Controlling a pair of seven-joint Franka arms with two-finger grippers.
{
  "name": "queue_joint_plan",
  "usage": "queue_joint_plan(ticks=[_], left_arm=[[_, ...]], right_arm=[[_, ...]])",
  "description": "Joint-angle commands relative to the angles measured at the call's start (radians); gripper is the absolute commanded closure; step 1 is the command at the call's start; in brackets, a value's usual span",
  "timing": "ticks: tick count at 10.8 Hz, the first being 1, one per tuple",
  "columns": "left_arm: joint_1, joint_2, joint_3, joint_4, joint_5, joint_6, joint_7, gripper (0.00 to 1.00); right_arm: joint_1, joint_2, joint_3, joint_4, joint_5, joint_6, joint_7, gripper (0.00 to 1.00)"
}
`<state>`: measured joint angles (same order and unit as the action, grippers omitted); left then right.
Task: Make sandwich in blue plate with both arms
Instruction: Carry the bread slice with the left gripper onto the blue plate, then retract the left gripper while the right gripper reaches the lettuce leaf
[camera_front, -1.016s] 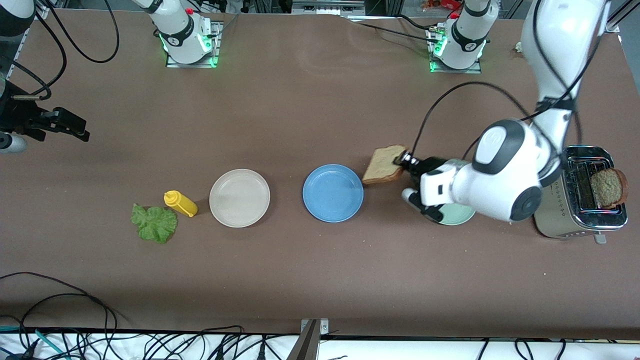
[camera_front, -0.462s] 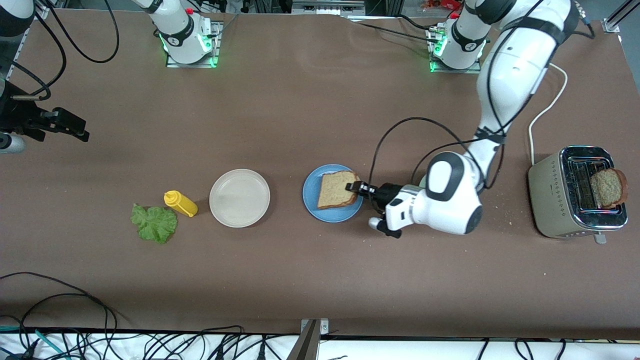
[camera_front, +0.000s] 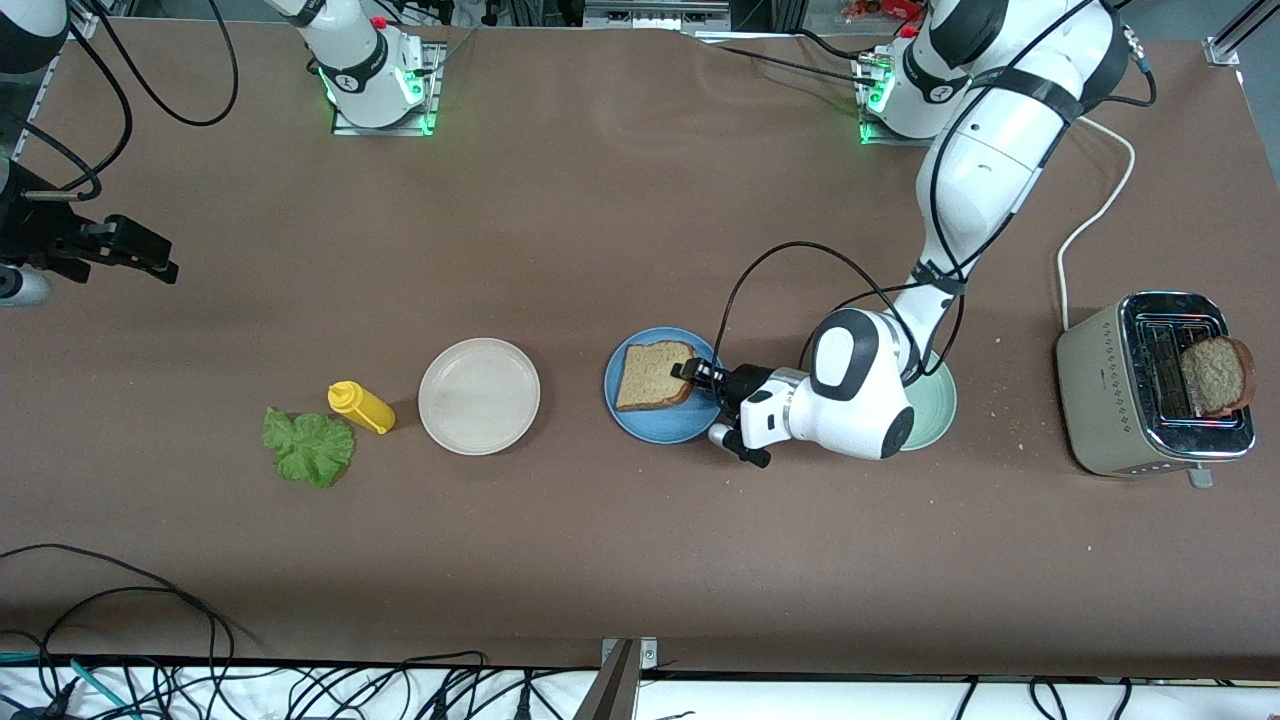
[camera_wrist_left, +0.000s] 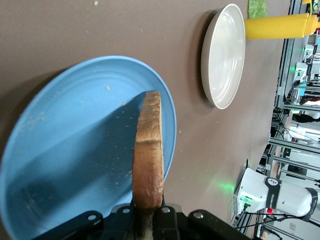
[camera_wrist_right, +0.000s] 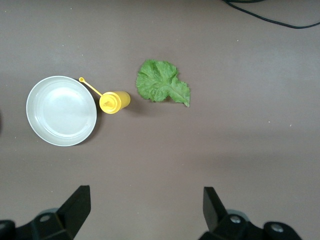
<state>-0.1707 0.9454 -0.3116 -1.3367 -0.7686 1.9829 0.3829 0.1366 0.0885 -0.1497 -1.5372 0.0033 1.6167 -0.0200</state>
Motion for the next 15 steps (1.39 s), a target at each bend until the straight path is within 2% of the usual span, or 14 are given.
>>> queue_joint_plan(ticks=[1,3,6,8,13,15], left_arm=[[0.010,-0.002,0.008,-0.030,-0.023,0.011,0.050,0.00],[0.019,-0.014,0.023,-0.024,0.050,0.008,0.048,0.00],[0.049,-0.077,0.023,-0.018,0.240,-0.004,0.041,0.00],[0.066,-0.128,0.025,-0.018,0.329,-0.026,0.033,0.00],[0.111,-0.337,0.032,-0.018,0.651,-0.174,-0.089,0.00],[0.117,-0.431,0.034,-0.018,0.791,-0.234,-0.113,0.00]], right_arm=[[-0.006,0.013,0.001,0.019,-0.012,-0.011,0.003,0.00],[-0.006,0.013,0.002,0.020,-0.008,-0.011,0.015,0.00],[-0.006,0.013,0.002,0.020,-0.014,-0.009,0.015,0.00],[-0.005,0.020,0.004,0.020,-0.057,-0.008,0.008,0.00],[0.003,0.053,0.005,0.020,-0.062,-0.011,0.008,0.00],[-0.006,0.054,0.004,0.020,0.007,-0.005,0.002,0.00]])
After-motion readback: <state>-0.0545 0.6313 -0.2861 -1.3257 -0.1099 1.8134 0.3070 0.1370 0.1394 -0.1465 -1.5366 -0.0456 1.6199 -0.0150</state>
